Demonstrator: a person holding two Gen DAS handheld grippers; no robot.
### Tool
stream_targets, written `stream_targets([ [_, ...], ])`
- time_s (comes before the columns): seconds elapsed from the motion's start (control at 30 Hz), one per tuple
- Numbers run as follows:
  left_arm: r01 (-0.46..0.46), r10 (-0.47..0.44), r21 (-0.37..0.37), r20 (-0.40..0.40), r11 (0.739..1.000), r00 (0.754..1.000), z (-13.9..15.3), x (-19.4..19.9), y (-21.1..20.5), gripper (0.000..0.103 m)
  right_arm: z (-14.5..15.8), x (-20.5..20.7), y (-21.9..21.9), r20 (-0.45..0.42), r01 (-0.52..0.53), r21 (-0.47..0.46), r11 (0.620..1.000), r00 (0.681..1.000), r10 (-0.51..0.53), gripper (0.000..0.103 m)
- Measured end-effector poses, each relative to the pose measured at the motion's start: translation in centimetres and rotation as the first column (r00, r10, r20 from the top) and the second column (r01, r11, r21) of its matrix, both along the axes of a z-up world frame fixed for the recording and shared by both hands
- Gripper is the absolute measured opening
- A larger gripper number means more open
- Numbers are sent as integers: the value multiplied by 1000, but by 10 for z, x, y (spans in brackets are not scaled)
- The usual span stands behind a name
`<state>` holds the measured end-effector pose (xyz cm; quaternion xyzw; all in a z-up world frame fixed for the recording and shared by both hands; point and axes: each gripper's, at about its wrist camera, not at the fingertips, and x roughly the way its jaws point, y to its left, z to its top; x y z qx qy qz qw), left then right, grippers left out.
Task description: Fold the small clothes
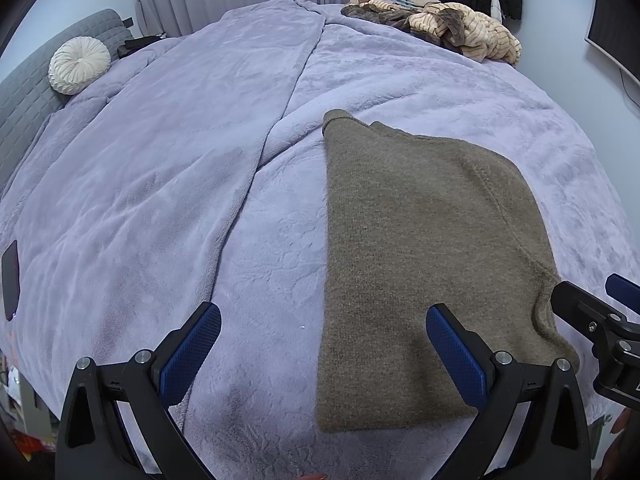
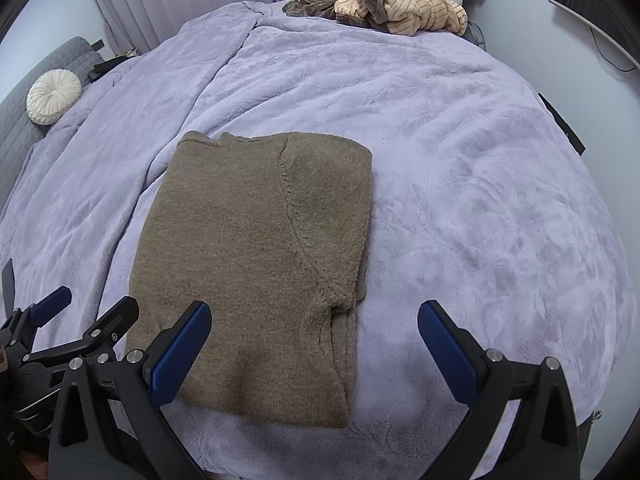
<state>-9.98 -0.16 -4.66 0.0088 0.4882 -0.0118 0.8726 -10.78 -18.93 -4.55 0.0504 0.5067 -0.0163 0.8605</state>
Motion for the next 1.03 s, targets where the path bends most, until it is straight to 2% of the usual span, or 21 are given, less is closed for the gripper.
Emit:
stream_targets([
  [0.57, -6, 6, 3, 6, 1000, 1000, 2, -1, 1, 103, -3, -4, 4, -6, -1, -2, 1000, 1000, 1, 103],
  [0.73, -11, 11, -17, 2, 1000, 1000, 2, 0, 4, 103, -6, -4, 5, -14, -4, -7, 1000, 1000, 4, 103],
  [1.03, 15, -15, -23, 19, 1000, 1000, 4, 0, 4, 103, -7, -1, 3, -26, 2, -11, 1000, 1000, -2, 103],
])
